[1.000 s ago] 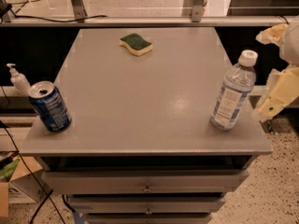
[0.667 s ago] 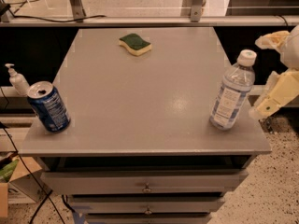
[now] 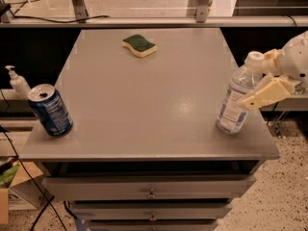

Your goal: Move blue plastic bottle near pepsi can

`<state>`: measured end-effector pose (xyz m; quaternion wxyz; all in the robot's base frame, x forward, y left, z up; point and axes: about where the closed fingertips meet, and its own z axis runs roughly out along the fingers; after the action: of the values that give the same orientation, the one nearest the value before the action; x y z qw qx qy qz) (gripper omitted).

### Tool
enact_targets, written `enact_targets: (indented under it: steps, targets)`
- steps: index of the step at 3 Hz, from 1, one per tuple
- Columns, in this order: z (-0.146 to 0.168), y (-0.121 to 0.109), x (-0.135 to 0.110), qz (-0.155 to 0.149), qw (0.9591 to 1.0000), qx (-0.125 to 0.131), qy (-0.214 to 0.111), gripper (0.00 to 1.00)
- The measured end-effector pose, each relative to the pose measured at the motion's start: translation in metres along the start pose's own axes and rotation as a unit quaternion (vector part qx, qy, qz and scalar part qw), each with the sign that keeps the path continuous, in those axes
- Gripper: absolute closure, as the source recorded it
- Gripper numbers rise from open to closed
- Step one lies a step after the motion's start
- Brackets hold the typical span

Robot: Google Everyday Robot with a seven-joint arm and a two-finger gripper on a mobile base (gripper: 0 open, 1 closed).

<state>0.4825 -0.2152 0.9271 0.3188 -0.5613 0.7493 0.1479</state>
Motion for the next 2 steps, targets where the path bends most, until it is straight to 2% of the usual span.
enact_targets:
  steps: [1,2]
  targets:
    - [0.005,0.003,-0.018,-0.012,0.9996,-0.019,-0.016,0.64]
    - [0.007,0.005,-0.054,-0.044,0.9979,-0.035,-0.031,0.87]
